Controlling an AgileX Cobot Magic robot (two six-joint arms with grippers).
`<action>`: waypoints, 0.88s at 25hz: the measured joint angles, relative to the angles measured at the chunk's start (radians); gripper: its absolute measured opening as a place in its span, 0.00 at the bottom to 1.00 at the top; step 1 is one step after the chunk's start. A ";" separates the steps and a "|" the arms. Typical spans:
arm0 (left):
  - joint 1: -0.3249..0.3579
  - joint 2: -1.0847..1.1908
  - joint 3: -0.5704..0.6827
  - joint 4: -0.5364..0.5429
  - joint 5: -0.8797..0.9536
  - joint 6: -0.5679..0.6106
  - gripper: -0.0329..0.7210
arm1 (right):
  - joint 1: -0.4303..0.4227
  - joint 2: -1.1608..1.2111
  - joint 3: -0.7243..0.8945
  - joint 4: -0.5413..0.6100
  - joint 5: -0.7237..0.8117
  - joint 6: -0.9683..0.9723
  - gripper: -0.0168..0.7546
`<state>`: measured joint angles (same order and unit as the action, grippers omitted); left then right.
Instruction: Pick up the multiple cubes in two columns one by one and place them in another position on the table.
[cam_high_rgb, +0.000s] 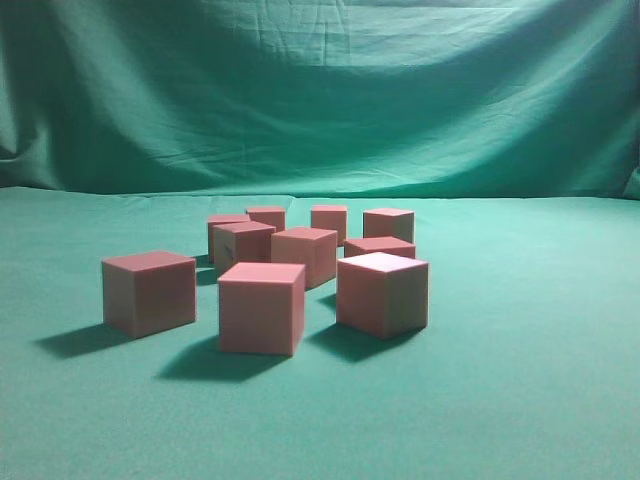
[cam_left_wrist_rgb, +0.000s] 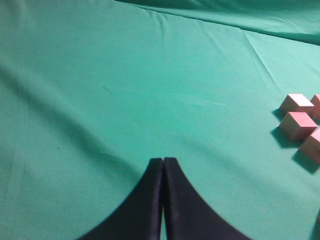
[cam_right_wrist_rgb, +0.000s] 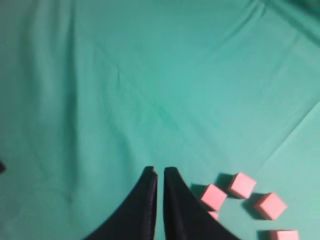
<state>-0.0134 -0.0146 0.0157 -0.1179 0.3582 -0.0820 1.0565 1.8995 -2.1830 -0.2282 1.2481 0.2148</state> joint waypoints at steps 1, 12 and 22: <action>0.000 0.000 0.000 0.000 0.000 0.000 0.04 | 0.000 -0.040 -0.002 0.000 0.004 -0.009 0.02; 0.000 0.000 0.000 0.000 0.000 0.000 0.04 | 0.000 -0.529 0.202 0.037 0.025 -0.135 0.02; 0.000 0.000 0.000 0.000 0.000 0.000 0.04 | 0.000 -1.085 0.797 0.148 -0.030 -0.146 0.02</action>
<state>-0.0134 -0.0146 0.0157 -0.1179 0.3582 -0.0820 1.0565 0.8144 -1.3858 -0.0798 1.2182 0.0684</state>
